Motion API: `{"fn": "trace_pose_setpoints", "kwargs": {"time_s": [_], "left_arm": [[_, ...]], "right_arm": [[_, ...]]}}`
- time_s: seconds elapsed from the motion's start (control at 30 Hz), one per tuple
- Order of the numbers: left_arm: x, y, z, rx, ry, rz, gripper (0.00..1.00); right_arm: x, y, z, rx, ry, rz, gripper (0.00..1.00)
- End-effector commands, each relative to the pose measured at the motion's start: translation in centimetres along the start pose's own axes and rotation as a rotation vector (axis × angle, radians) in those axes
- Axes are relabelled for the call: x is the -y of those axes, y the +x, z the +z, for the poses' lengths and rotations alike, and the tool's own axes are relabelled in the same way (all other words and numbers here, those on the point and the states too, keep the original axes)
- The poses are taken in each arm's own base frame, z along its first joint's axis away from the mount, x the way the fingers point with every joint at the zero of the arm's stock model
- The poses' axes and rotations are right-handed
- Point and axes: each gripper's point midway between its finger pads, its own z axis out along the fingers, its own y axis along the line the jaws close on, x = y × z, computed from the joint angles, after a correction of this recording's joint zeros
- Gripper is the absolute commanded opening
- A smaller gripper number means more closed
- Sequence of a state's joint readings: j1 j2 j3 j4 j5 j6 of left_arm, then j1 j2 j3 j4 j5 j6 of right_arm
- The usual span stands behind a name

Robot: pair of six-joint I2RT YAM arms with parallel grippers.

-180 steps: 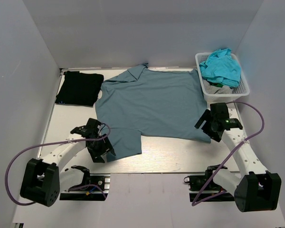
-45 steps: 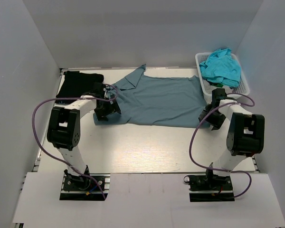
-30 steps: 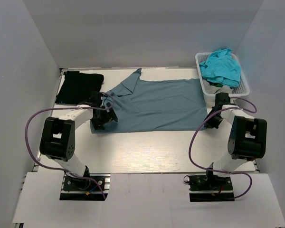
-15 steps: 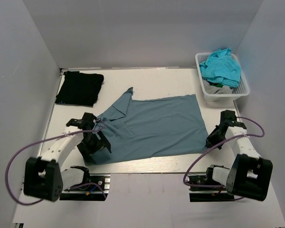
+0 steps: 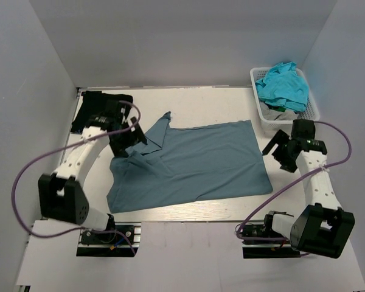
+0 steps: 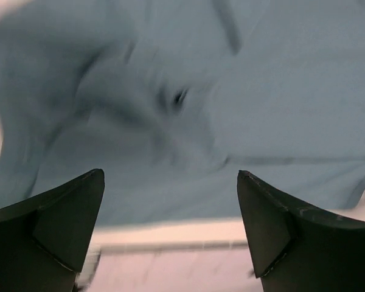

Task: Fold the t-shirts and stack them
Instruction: Fold the flattened tshirt in 1/3 of the way, then grap the side of the flattened tshirt furthest away from the robot with both arms

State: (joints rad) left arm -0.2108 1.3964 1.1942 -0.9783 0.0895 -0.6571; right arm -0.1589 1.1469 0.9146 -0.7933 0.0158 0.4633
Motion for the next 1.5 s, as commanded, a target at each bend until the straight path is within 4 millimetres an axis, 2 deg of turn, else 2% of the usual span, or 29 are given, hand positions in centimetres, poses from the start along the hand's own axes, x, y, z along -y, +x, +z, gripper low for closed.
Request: {"fn": "trace_pose_setpoints", "kwargs": {"time_s": [0.0,0.07,0.1,0.17,0.2,0.27,0.47,0.5,0.6,0.67,0.83,0.87,0.93,0.97,1.0,1.1,1.17,1.23,1.37,1.47], "left_arm": [[3.3,-5.9,2.9,0.143,0.076,0.129,0.98],[4.3,-8.1,4.4,0.176,0.074,0.166,0.96],[4.4,-9.0,6.2,0.159,0.047,0.180,0.92],[5.5,-10.3,7.5,0.168,0.071,0.217,0.90],[5.7,-10.3,8.7,0.147,0.078,0.227,0.90],[7.0,-10.8,9.4,0.148,0.131,0.246,0.89],[6.1,-8.5,13.7,0.019,0.124,0.227,0.84],[6.6,-8.8,13.7,0.029,0.143,0.220,0.82],[6.4,-8.2,14.6,0.027,0.156,0.178,0.81],[7.1,-8.9,14.8,0.065,0.182,0.164,0.76],[7.1,-9.4,15.7,0.082,0.173,0.113,0.68],[7.2,-9.6,15.9,0.082,0.173,0.113,0.62],[7.2,-9.8,16.2,0.086,0.164,0.112,0.56],[6.9,-9.6,16.7,0.075,0.157,0.110,0.47],[6.9,-9.2,17.1,0.058,0.163,0.110,0.43],[7.4,-9.8,17.0,0.068,0.171,0.103,0.26],[6.9,-10.0,17.0,0.077,0.136,0.099,0.17],[6.5,-10.7,16.9,0.104,0.101,0.096,0.00],[5.7,-11.4,16.7,0.132,0.048,0.112,0.00],[6.2,-12.1,15.9,0.167,0.069,0.136,0.00]], "right_arm": [[-2.2,-3.4,-1.0,0.095,-0.060,-0.035,0.90],[-3.4,-3.4,-0.8,0.074,-0.108,-0.025,0.90],[-4.1,-4.2,-0.9,0.084,-0.124,-0.028,0.90],[-4.1,-4.0,-0.1,0.051,-0.112,-0.025,0.90],[-4.5,-4.3,-0.1,0.049,-0.118,-0.028,0.90],[-4.4,-4.1,0.8,0.022,-0.102,-0.025,0.90],[-4.3,-4.2,1.8,0.005,-0.082,-0.018,0.90],[-4.5,-4.3,2.0,0.008,-0.086,-0.020,0.90],[-4.6,-4.4,2.4,-0.002,-0.087,-0.024,0.90],[-4.6,-4.5,2.4,0.000,-0.088,-0.023,0.90],[-4.6,-4.5,2.6,-0.003,-0.087,-0.019,0.90],[-4.7,-4.5,2.6,-0.001,-0.089,-0.024,0.90],[-4.6,-4.4,2.6,-0.005,-0.087,-0.022,0.90],[-4.6,-4.4,2.6,-0.004,-0.089,-0.024,0.90],[-4.6,-4.4,2.6,-0.003,-0.087,-0.026,0.90],[-4.6,-4.4,2.8,-0.006,-0.086,-0.022,0.90],[-4.5,-4.4,2.8,-0.003,-0.087,-0.026,0.90],[-4.5,-4.5,2.7,0.005,-0.085,-0.036,0.90],[-4.7,-4.4,2.7,0.016,-0.070,-0.065,0.90],[-5.0,-4.3,2.8,0.019,-0.073,-0.076,0.90]]}}
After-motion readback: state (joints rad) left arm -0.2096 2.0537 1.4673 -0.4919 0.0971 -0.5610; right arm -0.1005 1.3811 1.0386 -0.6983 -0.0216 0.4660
